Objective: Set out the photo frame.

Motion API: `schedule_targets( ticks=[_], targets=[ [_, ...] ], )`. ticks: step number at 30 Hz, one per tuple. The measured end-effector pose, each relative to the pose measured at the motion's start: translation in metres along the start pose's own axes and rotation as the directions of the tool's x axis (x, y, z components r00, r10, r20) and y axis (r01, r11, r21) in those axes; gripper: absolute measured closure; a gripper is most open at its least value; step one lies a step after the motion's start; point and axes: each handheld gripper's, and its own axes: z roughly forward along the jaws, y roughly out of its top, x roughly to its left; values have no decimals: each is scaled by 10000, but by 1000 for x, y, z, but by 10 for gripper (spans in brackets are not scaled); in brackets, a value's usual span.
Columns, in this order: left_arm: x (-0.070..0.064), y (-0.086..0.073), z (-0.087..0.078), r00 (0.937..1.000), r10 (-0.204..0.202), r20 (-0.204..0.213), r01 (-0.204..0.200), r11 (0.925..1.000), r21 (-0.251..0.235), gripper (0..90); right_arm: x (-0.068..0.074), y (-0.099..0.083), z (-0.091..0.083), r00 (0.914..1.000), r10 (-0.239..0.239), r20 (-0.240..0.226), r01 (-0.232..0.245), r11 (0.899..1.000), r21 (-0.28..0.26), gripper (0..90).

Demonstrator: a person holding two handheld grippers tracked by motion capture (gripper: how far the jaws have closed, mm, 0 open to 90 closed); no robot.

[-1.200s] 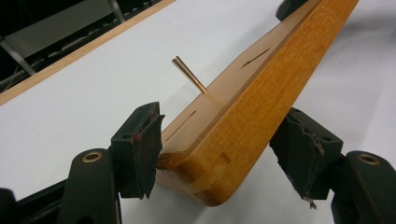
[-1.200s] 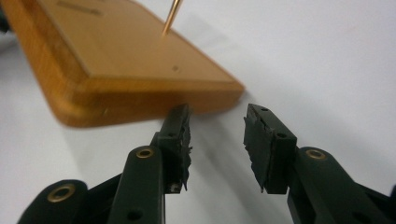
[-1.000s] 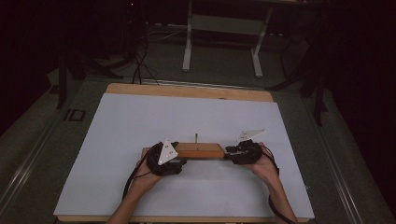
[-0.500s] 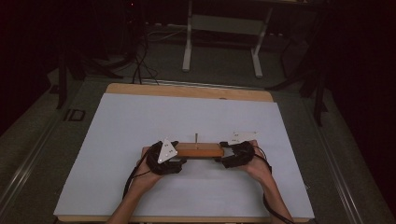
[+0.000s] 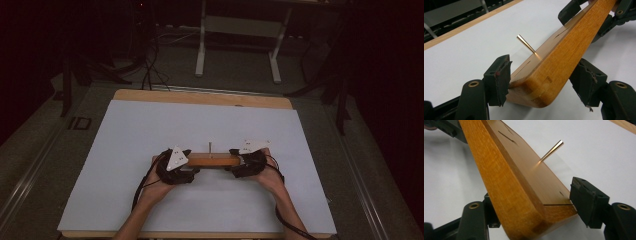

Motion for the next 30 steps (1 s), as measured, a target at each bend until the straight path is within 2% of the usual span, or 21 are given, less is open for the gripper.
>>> schedule_targets(
  ticks=[3,4,9,11,14,19,22,30],
  targets=[
    [1,0,1,10000,-88,13,88,10000,-9,349,-1,0,0,10000,10,5,-10,10000,-45,345],
    [3,-3,5,9998,-170,-137,173,9996,209,357,-1,0,0,10000,51,-7,-51,10000,-80,345],
    [5,-5,8,9993,-260,-273,271,9989,392,363,-3,-2,0,9999,160,-3,-160,9997,-166,356],
    [8,-7,11,9985,-337,-429,361,9978,562,391,-5,-3,1,9997,235,100,-234,9996,-132,373],
    [10,-9,12,9977,-417,-533,453,9967,676,411,-8,-5,2,9991,434,2,-434,9985,-344,376],
    [11,-10,12,9974,-492,-526,523,9968,596,423,-11,-7,2,9977,665,-150,-672,9962,-547,382],
    [11,-10,14,9961,-519,-709,566,9962,660,421,-13,-9,2,9965,788,-282,-806,9944,-690,377],
    [12,-11,15,9954,-655,-697,699,9956,630,417,-16,-11,2,9957,849,-383,-877,9929,-806,377]
  ],
)
